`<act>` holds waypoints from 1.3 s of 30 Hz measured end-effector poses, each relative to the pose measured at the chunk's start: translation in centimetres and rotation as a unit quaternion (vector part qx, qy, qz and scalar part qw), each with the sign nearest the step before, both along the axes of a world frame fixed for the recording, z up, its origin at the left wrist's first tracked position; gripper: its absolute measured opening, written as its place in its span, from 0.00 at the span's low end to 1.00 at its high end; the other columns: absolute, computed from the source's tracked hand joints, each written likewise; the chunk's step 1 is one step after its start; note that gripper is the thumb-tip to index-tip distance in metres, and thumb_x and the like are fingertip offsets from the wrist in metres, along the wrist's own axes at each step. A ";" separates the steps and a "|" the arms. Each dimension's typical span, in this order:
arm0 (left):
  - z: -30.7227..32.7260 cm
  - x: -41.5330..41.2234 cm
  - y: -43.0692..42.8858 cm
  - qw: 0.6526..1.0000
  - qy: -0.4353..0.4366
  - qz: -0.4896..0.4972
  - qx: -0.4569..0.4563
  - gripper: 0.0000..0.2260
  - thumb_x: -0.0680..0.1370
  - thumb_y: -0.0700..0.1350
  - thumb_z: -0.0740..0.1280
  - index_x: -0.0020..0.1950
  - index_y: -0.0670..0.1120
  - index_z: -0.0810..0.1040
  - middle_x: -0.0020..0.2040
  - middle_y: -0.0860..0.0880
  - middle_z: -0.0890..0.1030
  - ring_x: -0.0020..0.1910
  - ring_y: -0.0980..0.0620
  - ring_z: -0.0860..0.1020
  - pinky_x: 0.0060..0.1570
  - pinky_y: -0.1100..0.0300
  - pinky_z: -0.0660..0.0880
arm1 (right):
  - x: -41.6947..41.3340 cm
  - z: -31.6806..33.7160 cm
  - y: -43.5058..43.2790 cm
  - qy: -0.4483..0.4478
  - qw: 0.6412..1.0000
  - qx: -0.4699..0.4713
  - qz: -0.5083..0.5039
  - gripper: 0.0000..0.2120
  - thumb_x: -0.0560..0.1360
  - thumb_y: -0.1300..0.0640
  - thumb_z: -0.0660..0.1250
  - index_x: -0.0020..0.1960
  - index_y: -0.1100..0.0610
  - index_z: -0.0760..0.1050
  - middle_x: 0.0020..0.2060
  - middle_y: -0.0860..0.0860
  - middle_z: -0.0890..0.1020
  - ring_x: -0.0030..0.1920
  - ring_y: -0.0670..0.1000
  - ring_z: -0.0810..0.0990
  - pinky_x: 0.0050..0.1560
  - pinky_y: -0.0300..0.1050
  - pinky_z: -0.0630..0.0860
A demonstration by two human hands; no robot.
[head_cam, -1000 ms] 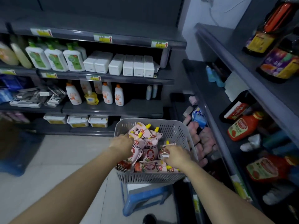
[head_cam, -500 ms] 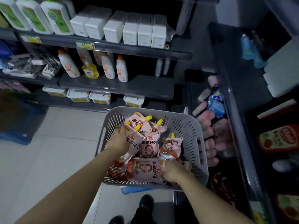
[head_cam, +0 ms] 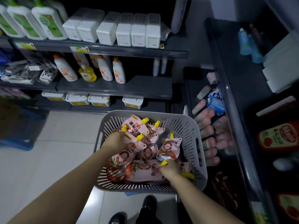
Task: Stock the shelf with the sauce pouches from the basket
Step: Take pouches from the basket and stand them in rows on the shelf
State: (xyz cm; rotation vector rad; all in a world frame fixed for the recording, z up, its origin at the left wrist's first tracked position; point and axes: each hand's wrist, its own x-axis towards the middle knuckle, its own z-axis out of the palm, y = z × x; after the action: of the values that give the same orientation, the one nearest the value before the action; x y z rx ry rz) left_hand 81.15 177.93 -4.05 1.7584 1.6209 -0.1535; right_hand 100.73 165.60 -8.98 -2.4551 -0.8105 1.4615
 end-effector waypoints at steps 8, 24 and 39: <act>2.0 -1.1 -0.8 0.984 -0.163 0.039 -0.051 0.09 0.72 0.44 0.71 0.51 0.45 0.82 0.46 0.43 0.83 0.45 0.45 0.82 0.48 0.49 0.78 | -1.8 4.5 -0.8 -0.027 0.995 0.094 -0.025 0.04 0.71 0.62 0.71 0.44 0.56 0.78 0.41 0.52 0.81 0.46 0.54 0.79 0.47 0.45 0.77; 17.9 4.0 -6.1 0.895 -0.425 -0.131 -0.015 0.07 0.76 0.37 0.69 0.42 0.48 0.82 0.34 0.54 0.83 0.37 0.54 0.80 0.43 0.57 0.77 | -2.6 23.0 -9.5 -0.349 0.867 0.346 -0.084 0.04 0.76 0.57 0.63 0.50 0.51 0.71 0.40 0.51 0.81 0.45 0.58 0.79 0.42 0.51 0.73; 33.2 15.2 -22.4 0.748 -0.577 -0.320 -0.071 0.08 0.73 0.33 0.70 0.45 0.45 0.82 0.34 0.53 0.85 0.33 0.58 0.82 0.36 0.63 0.79 | 1.3 39.3 -30.2 -0.533 0.655 0.477 -0.242 0.02 0.70 0.60 0.72 0.40 0.57 0.83 0.34 0.48 0.85 0.36 0.48 0.80 0.36 0.35 0.70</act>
State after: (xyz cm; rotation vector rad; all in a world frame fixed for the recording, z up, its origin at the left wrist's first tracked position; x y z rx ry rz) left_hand 96.37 155.56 29.19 1.6277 0.0859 0.4257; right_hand 102.07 135.44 30.29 -2.0680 -0.6478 -0.6722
